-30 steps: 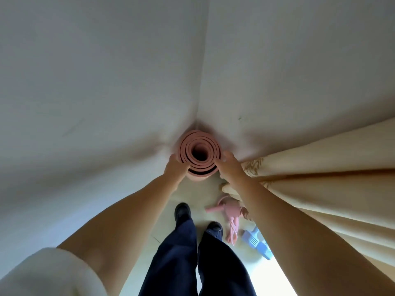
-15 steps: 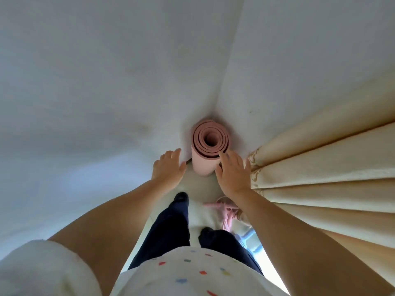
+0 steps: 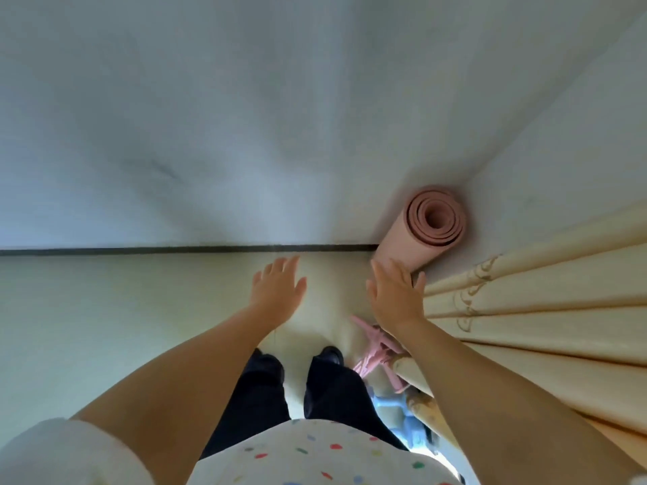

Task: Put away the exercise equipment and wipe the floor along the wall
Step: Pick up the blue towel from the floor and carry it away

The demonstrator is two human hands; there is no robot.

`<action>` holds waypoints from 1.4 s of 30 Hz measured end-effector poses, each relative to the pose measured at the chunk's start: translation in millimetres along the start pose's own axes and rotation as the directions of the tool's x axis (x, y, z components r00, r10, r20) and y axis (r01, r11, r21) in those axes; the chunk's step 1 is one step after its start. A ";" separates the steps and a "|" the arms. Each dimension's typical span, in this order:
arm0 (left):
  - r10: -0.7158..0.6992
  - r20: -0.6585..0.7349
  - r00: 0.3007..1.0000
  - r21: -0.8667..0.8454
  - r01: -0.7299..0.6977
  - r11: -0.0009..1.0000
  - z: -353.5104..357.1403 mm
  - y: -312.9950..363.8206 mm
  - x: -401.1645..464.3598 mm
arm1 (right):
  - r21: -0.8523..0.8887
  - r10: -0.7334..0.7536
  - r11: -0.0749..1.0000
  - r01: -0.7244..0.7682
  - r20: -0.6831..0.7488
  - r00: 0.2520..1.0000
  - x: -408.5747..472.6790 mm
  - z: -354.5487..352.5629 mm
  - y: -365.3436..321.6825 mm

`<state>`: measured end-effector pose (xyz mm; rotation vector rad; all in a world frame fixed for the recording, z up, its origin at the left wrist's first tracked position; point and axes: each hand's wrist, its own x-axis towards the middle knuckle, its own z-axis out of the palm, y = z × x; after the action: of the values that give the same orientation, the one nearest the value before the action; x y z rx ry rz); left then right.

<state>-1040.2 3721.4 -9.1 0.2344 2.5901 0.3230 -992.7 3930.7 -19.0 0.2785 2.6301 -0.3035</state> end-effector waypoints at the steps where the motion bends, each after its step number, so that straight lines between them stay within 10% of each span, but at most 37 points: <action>1: -0.045 -0.030 0.999 -0.027 0.044 0.999 -1.2 -13.3 -9.6 | -0.031 -0.053 0.998 0.053 0.003 0.999 0.4 0.3 -14.6; 14: -0.648 -0.116 0.753 -0.356 0.577 0.735 55.4 -215.6 -229.3 | -0.254 -0.637 0.703 0.664 0.190 0.747 -88.1 75.2 -256.9; 32: -0.968 -0.036 0.248 -0.678 0.705 0.206 143.8 -406.5 -567.6 | -0.302 -0.836 0.163 0.939 0.462 0.294 -353.8 241.0 -520.5; 42: -0.992 0.094 0.088 -0.732 0.681 -0.009 187.0 -506.8 -651.7 | -0.357 -0.773 -0.088 0.930 0.613 0.162 -414.1 333.1 -641.5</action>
<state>-441.4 3123.2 3.3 -2.0094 2.1678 0.7539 -648.4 3172.3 -3.0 -1.7755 1.9859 0.3246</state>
